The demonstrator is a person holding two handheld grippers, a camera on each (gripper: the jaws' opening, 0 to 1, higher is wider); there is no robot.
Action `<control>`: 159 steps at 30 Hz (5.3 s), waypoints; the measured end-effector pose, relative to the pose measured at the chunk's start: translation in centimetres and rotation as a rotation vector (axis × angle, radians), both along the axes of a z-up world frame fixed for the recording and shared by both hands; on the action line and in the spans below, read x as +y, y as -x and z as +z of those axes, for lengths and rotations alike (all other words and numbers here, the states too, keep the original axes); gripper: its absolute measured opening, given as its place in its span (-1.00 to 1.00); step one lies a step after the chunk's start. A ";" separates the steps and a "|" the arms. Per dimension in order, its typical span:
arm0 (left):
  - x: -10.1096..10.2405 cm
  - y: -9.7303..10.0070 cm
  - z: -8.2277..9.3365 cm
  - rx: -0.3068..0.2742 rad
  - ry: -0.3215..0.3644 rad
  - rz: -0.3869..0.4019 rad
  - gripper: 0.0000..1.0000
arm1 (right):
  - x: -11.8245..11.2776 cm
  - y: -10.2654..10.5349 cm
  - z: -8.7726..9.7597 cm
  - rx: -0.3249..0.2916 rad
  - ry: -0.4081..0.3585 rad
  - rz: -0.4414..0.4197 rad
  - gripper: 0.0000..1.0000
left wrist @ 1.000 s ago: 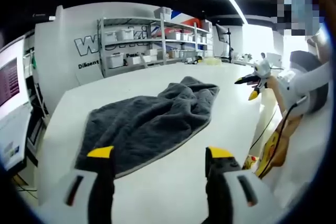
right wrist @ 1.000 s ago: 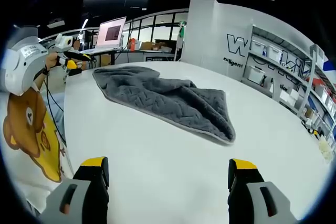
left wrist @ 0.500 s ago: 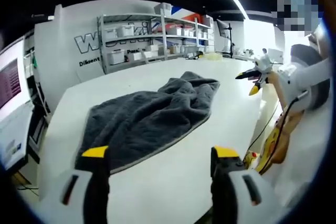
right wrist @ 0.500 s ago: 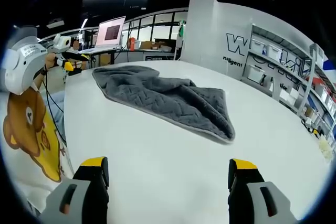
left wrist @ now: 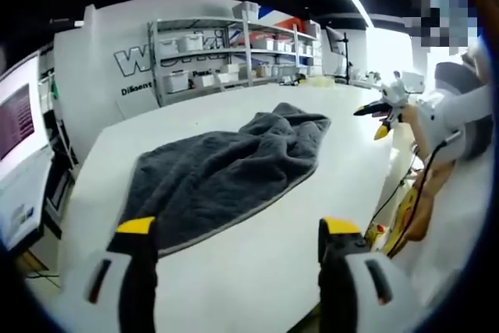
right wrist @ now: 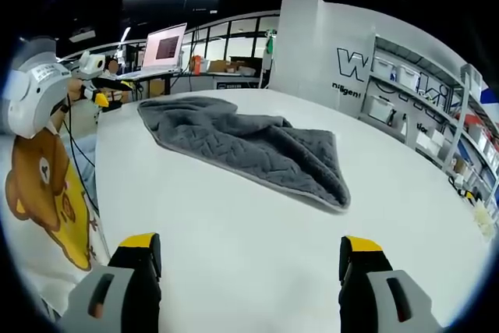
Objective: Fold the towel on the table until its edges align and the towel forms a compact rectangular stack.
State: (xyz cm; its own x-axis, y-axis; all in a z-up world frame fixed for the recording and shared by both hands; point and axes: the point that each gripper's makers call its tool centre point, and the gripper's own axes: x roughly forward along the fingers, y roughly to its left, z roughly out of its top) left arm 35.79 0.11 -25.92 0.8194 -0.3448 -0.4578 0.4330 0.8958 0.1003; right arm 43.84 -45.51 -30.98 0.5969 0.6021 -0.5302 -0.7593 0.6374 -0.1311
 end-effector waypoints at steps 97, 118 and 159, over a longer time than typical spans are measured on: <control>1.9 0.5 -1.5 0.026 0.033 0.077 0.96 | 5.1 -7.3 3.0 0.010 0.063 0.185 0.99; 2.0 0.9 -1.7 0.028 0.035 0.090 0.95 | 7.6 -10.2 3.3 0.035 0.067 0.233 0.99; 2.3 1.8 -2.0 0.028 0.048 0.104 0.93 | 10.9 -18.2 2.3 0.103 0.072 0.232 0.98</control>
